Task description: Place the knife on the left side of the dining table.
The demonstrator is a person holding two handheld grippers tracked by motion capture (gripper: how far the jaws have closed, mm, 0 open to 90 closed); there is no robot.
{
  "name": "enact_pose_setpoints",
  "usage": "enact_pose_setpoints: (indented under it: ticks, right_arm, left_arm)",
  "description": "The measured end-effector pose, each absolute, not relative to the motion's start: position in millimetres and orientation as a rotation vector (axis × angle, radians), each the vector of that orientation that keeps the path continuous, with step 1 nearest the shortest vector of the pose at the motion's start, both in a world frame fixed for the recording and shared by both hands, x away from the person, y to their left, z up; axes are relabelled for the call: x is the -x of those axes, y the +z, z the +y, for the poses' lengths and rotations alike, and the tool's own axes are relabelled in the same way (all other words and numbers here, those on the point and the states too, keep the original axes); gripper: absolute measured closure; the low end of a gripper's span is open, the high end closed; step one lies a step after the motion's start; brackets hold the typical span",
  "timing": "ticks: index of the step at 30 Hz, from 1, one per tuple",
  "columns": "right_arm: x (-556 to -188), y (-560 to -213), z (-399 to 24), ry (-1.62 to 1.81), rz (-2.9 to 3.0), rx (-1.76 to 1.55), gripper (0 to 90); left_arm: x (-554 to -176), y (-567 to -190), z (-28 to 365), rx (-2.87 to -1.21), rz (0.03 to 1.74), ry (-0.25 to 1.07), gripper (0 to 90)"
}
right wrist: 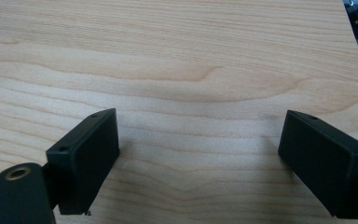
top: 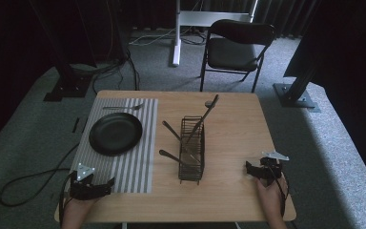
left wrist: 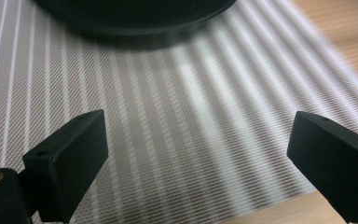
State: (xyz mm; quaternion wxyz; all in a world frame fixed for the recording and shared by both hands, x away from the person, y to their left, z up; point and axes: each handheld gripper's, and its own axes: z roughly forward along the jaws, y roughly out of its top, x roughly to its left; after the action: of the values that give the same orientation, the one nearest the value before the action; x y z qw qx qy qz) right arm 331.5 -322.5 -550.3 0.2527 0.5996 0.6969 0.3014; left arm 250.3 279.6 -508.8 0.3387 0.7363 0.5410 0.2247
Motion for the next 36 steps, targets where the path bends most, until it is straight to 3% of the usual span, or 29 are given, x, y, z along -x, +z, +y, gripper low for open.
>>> enact_pose_setpoints:
  ticks: [36]
  right_arm:
    - [-331.6,-550.3,-322.6,0.82,1.895,-1.631,11.5]
  left_arm:
    - [-248.9,-430.0,184.6,-1.93,0.992,0.479,5.5]
